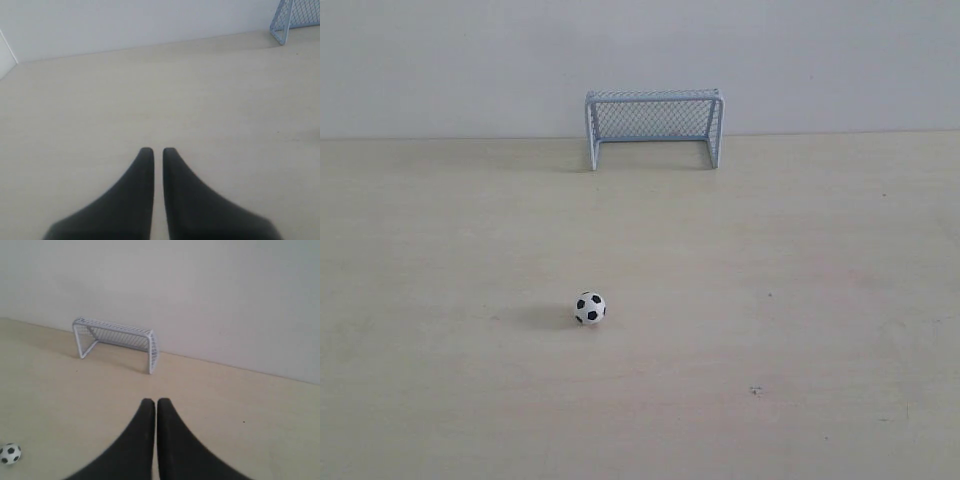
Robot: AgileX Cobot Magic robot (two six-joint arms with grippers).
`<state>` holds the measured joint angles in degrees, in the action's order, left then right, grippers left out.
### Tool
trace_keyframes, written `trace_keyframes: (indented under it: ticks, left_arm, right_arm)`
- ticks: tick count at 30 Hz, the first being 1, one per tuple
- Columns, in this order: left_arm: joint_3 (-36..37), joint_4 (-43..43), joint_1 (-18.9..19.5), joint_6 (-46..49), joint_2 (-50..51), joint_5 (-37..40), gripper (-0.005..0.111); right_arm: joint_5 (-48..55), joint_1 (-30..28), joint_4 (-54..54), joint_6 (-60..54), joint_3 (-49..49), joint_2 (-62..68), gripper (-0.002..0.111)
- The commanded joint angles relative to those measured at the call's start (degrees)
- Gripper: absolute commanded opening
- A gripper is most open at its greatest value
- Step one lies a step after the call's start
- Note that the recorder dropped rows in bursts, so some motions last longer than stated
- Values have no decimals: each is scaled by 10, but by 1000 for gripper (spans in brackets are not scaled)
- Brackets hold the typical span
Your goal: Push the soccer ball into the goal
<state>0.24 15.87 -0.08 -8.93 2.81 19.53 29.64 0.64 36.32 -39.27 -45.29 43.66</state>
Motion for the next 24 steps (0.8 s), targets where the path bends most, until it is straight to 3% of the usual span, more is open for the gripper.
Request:
trace_keyframes:
  ticks: [1,24]
  left_arm:
    - [-2,0,-5,-5,3,-2,6]
    - [-2,0,-5,-5,3,-2,6]
  right_arm:
    - [46,-1,45,-64,-25,37,0]
    - [169,1,97,-161,-78,136,0]
